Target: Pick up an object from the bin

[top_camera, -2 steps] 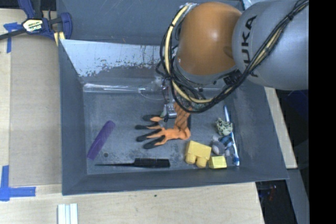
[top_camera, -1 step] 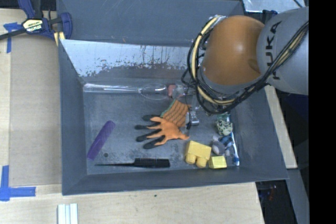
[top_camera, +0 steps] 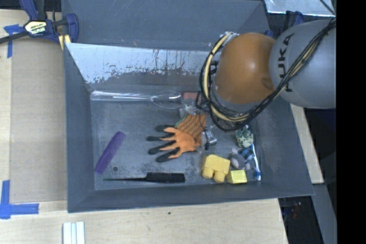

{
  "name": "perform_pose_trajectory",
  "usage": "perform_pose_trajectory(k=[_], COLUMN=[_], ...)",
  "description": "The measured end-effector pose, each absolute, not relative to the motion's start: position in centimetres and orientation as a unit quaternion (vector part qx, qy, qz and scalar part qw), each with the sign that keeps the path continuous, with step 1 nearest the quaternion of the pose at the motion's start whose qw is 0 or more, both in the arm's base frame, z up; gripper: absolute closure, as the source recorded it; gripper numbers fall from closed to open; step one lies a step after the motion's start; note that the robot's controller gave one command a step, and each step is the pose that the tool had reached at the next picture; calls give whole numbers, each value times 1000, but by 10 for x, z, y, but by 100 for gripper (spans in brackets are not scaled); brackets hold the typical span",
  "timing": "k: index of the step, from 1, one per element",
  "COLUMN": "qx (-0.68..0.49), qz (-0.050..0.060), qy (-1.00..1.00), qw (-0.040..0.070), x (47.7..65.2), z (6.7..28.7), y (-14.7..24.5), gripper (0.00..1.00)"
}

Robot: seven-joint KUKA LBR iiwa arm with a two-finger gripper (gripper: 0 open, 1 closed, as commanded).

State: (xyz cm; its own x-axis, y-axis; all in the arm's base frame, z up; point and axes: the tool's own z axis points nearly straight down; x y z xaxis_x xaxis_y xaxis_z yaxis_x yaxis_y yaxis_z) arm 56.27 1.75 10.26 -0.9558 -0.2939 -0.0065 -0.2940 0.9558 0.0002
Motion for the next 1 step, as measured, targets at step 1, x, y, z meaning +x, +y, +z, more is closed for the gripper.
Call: perform_pose_trajectory(k=[1], qx=[-107], qz=[1], qy=[994], qw=[7], x=[569], z=[70], y=[33], gripper=[0])
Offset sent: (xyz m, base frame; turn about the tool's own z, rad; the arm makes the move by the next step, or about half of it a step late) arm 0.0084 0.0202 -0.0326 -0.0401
